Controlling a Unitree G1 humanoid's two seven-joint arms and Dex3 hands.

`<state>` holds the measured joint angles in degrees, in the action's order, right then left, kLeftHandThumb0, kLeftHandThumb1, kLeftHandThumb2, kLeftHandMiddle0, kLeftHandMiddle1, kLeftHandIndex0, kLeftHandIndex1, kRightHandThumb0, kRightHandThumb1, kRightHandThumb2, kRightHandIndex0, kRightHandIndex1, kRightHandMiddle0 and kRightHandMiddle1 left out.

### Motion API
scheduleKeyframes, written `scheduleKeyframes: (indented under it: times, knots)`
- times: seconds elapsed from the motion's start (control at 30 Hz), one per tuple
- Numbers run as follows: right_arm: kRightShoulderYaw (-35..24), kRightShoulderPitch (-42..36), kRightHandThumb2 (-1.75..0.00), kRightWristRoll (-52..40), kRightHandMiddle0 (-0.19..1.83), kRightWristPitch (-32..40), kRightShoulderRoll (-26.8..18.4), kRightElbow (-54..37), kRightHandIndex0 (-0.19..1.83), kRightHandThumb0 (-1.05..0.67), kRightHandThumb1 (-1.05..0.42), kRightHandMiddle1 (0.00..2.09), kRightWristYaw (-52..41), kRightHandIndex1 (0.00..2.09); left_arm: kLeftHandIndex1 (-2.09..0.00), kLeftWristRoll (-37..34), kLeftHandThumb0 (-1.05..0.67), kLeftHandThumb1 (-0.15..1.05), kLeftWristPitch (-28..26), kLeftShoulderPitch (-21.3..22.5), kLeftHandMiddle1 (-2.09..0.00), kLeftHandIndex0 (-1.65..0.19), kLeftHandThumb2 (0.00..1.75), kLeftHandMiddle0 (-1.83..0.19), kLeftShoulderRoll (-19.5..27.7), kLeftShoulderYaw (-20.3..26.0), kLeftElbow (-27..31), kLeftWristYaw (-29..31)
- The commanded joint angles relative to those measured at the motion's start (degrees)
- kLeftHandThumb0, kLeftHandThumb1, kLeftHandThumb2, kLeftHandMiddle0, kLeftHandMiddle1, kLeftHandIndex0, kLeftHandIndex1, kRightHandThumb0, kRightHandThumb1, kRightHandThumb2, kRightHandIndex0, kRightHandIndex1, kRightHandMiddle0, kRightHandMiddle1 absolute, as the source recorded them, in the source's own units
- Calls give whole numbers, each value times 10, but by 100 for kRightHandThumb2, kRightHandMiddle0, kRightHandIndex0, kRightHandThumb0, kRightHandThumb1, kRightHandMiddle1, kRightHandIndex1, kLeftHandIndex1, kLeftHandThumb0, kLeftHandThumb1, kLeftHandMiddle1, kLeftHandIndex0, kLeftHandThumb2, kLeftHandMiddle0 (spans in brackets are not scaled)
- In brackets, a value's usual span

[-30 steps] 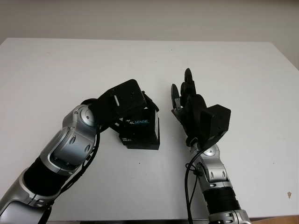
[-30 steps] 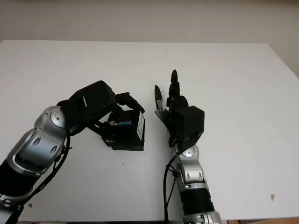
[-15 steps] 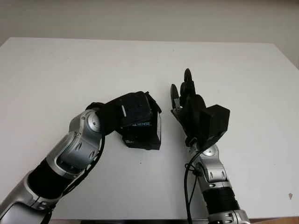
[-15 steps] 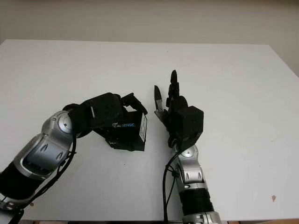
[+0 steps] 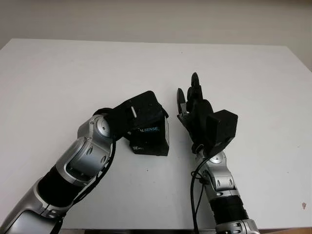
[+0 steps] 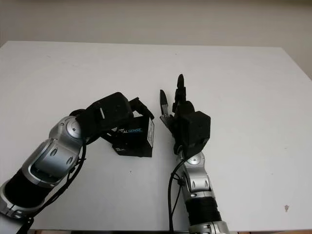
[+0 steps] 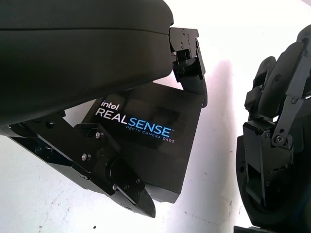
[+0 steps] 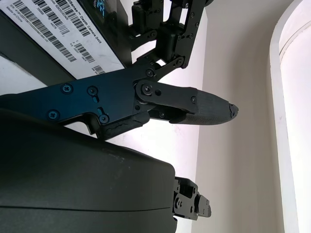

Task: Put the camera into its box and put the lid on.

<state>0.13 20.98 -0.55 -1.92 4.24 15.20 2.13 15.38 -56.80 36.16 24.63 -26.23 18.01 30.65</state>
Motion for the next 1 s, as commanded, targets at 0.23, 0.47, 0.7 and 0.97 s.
scheduleKeyframes:
  times: [0.23, 0.47, 0.7, 0.97]
  knots:
    - [2, 1, -53, 3, -15, -3, 3, 8, -17, -72, -105, 6, 3, 5, -168, -7, -14, 90, 12, -4, -159, -30, 5, -38, -5, -34, 20, 16]
    - [6, 3, -54, 10, -14, -8, 2, 16, -16, -71, -105, 6, 8, 6, -12, -8, -71, 102, 11, 79, -29, 19, 9, 18, 76, -129, 37, 154]
    - [8, 4, -55, 15, -14, -5, 0, 19, -16, -70, -105, 6, 8, 6, 0, 22, -82, 105, 94, 77, 0, 19, 46, 19, 109, -150, 62, 185]
    - [10, 4, -55, 21, -13, -6, -2, 23, -15, -70, -105, 6, 9, 6, 0, 28, -85, 105, 73, 86, 0, 19, 58, 19, 96, -146, 90, 203]
